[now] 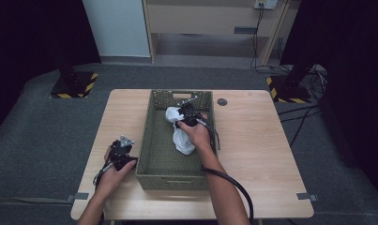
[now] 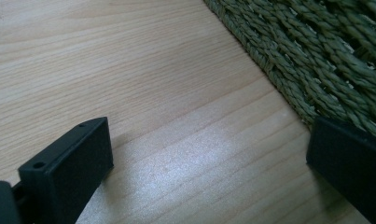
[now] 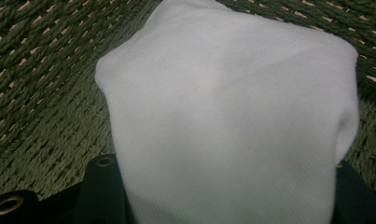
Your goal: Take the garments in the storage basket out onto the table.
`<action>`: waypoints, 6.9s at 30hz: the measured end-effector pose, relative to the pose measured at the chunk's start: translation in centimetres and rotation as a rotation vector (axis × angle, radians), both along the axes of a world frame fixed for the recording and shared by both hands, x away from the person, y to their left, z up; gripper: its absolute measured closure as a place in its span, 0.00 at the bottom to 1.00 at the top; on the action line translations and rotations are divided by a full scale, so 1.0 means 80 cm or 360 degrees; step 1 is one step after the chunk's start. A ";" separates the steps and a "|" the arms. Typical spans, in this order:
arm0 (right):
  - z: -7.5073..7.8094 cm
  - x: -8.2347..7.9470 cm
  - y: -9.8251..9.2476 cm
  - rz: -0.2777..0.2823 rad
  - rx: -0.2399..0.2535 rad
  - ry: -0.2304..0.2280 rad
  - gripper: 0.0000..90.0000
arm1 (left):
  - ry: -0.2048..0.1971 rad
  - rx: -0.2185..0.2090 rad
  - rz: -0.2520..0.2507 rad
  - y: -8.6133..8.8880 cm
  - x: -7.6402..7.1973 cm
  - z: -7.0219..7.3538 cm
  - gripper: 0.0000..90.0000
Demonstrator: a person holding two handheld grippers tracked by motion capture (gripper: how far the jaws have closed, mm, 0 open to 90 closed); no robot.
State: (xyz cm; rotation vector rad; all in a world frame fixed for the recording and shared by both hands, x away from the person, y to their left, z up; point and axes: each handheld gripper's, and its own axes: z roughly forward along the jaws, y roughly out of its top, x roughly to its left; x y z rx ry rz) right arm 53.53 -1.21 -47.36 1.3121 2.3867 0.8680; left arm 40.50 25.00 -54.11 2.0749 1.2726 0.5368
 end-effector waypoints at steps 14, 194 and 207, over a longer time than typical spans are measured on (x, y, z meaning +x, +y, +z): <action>0.031 -0.010 -0.018 0.0005 0.0012 -0.0045 0.51 | -0.0002 -0.0005 0.0005 0.000 0.000 0.000 0.00; 0.063 0.001 -0.304 -0.0361 0.0235 -0.0180 0.56 | -0.0004 -0.0003 -0.0003 0.000 0.001 0.000 0.00; 0.028 0.015 -0.300 -0.0351 0.0189 -0.0086 0.56 | -0.0004 -0.0002 -0.0003 0.000 0.001 0.000 0.00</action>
